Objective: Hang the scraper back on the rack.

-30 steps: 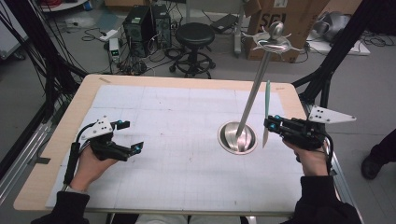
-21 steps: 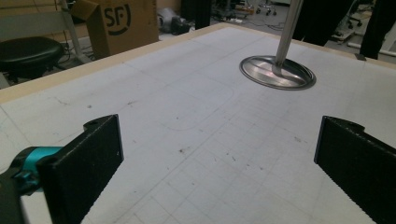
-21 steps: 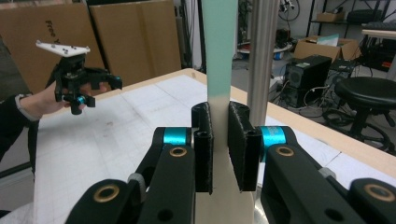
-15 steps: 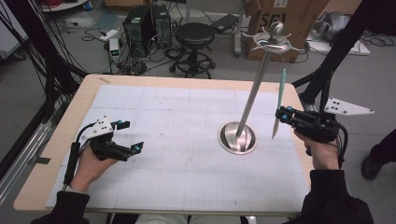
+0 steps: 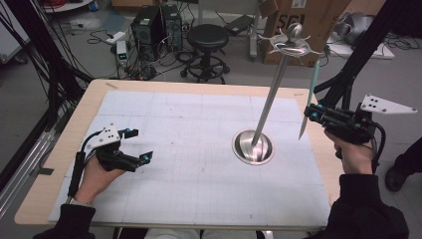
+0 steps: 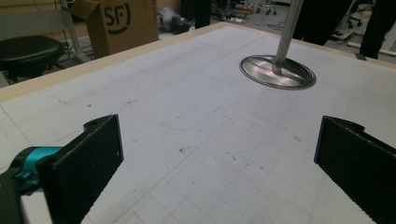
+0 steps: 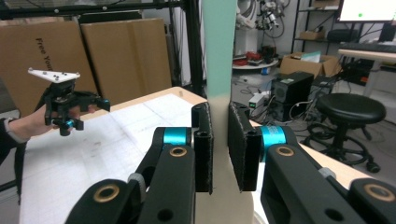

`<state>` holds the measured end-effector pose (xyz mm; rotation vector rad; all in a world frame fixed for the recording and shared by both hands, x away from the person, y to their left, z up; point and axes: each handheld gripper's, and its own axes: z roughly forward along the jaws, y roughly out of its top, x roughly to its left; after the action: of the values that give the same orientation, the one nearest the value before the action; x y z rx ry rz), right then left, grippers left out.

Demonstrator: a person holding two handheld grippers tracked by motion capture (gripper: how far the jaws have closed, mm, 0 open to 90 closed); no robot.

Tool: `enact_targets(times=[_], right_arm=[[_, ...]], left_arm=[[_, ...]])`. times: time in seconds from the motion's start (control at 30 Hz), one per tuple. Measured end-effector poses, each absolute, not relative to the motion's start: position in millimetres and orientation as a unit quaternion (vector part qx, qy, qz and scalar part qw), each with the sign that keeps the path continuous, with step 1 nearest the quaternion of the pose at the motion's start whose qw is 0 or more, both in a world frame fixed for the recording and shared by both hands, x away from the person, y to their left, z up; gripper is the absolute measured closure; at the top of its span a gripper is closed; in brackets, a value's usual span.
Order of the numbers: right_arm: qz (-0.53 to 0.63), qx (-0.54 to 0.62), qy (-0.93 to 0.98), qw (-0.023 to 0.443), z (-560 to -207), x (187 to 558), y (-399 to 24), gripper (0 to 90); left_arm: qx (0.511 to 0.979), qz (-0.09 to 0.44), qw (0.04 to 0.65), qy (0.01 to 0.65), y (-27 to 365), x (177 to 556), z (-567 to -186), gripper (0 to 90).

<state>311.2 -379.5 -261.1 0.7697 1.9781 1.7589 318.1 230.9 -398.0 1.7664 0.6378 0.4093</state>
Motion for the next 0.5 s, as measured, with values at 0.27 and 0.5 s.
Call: enact_targets(times=[0.27,0.5], right_arm=[[0.629,0.282,0.698,0.195,-254.9,315.3,-386.4,81.2],[0.634,0.280,0.694,0.196,-250.6,320.8,-387.3,81.2]], left_arm=[[0.753,0.175,0.572,0.273,230.5,317.9,-398.1,1.7],[0.753,0.174,0.573,0.273,231.0,318.0,-398.0,1.7]])
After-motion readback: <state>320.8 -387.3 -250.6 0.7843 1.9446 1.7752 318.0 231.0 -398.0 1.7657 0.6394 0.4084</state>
